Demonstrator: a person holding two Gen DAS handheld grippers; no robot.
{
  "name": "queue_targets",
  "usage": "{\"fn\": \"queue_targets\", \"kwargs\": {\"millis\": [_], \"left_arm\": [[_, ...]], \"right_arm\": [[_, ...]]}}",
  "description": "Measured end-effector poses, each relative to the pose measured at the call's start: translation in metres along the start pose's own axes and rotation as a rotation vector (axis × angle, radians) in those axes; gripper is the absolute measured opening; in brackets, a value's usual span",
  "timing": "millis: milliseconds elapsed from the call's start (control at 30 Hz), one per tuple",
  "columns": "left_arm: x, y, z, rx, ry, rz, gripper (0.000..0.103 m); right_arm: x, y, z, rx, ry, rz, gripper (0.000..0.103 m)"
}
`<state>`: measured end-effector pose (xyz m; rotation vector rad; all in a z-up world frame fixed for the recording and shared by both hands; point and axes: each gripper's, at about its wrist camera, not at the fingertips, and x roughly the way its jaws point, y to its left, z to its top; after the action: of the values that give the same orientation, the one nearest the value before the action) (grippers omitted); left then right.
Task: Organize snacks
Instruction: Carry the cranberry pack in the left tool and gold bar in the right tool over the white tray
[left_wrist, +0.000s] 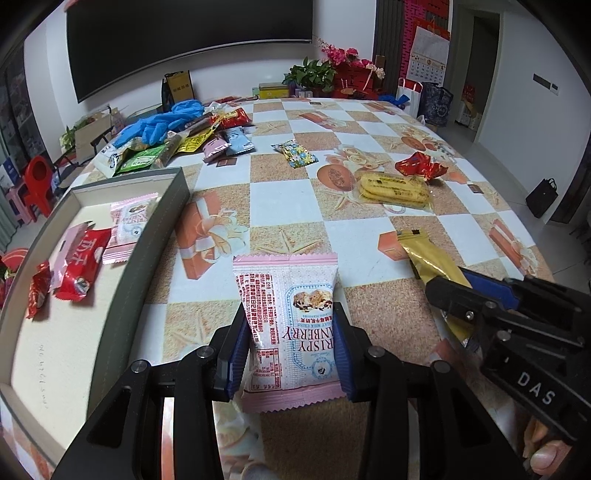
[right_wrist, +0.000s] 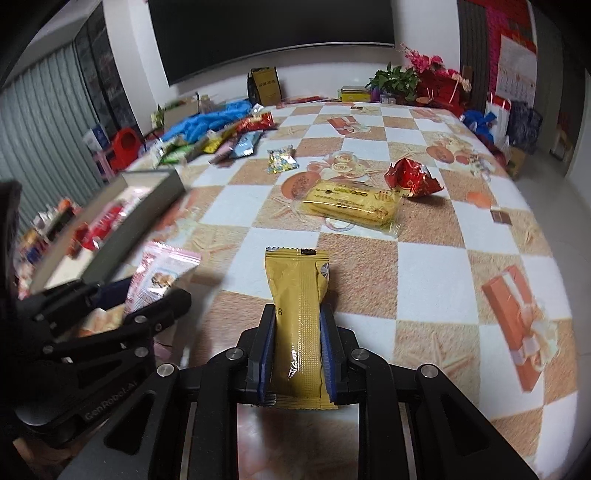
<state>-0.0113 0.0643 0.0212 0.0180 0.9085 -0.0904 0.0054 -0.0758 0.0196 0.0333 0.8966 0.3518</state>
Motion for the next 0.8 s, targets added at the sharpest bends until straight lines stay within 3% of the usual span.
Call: {"fn": "queue_targets", "kwargs": {"millis": [233, 800], "left_arm": [[-0.026, 0.022, 0.000, -0.030, -0.006, 0.015, 0.044], [-0.070, 0.115, -0.014, -0.160, -0.020, 0.163, 0.044]], "right_arm": [[-0.016, 0.019, 0.003, 0.021, -0.005, 0.101, 0.023], [-0.015, 0.136, 0.020, -0.194, 0.015, 0.256, 0.023]]}}
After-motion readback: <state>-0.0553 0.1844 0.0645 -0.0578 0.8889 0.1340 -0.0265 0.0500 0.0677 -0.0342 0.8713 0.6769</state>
